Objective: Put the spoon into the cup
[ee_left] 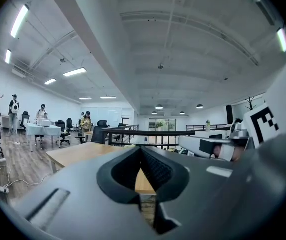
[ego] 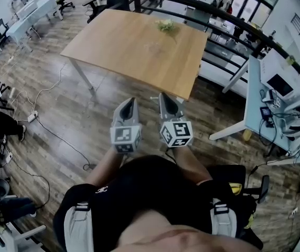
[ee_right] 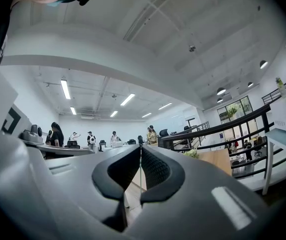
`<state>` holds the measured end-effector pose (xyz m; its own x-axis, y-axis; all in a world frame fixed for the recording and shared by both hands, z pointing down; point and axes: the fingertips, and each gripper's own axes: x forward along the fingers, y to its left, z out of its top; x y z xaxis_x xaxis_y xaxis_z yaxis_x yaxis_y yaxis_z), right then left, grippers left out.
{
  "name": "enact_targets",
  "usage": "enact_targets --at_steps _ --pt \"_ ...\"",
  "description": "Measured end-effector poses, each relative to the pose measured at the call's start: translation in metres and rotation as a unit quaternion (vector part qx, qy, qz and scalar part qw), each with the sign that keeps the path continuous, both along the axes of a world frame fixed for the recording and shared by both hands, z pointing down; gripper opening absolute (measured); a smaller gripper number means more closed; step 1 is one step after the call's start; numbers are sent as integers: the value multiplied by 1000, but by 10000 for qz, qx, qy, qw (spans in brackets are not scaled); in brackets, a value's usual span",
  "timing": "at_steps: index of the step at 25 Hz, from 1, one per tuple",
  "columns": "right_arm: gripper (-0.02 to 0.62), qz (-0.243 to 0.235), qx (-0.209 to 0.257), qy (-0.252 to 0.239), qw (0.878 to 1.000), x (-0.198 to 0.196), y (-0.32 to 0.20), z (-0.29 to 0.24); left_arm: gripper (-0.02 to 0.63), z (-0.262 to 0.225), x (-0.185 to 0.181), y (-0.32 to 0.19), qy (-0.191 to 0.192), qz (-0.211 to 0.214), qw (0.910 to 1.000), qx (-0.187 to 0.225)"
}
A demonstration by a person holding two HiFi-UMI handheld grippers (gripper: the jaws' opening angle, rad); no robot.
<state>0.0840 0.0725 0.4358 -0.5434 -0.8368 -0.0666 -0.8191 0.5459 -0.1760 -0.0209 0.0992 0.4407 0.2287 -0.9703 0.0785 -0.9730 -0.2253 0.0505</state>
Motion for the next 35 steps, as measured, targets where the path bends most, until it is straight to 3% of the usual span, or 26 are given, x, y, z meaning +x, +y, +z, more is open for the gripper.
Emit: enact_targets --at_steps 9,14,19,35 --pt "9 -103 45 -29 9999 32 -24 4 12 4 34 -26 -37 -64 9999 129" --pt "9 -231 24 -44 9997 37 -35 7 12 10 46 -32 -93 -121 9999 -35" --pt "9 -310 57 -62 9995 29 -48 4 12 9 37 -46 -277 -217 9994 15" --pt "9 -204 21 1 9998 7 -122 11 12 14 18 -130 -80 -2 9998 160"
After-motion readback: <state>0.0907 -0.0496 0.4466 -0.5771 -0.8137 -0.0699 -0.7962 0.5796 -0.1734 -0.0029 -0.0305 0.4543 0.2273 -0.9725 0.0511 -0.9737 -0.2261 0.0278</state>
